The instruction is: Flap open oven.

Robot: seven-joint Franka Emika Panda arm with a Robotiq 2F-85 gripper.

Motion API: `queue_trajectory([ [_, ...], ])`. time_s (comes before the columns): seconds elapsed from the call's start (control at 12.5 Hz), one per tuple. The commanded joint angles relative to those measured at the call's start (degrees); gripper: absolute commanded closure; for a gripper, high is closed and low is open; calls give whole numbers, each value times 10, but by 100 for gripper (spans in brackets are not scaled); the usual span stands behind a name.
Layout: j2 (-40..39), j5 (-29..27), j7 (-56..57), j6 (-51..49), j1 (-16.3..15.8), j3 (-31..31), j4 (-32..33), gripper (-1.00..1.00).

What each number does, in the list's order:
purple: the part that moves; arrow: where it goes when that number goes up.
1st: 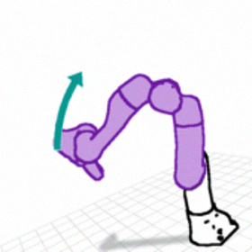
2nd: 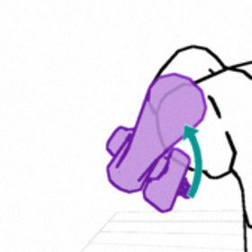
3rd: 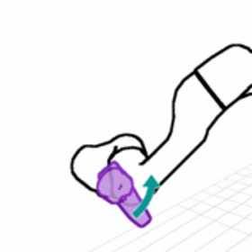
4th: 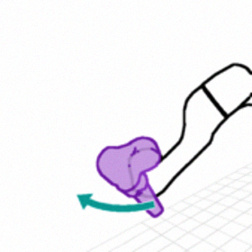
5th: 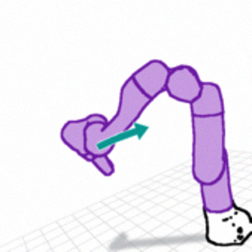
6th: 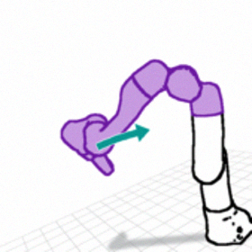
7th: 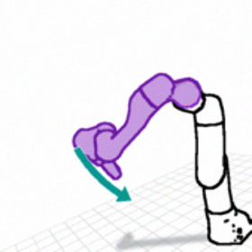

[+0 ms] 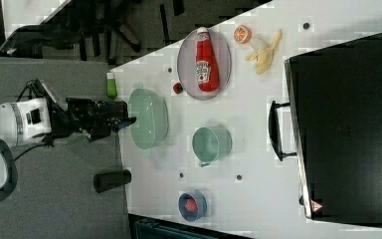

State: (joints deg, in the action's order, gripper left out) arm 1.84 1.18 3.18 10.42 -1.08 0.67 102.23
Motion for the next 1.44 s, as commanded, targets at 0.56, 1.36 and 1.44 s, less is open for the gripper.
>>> queue_trajectory([
  [0.56,219,-8,-103,-118,22,30,114,-89],
  [1.36,213,0,6,-114,26,72,135,65],
  [1.44,211,8,65,-108,27,85,141,65],
])
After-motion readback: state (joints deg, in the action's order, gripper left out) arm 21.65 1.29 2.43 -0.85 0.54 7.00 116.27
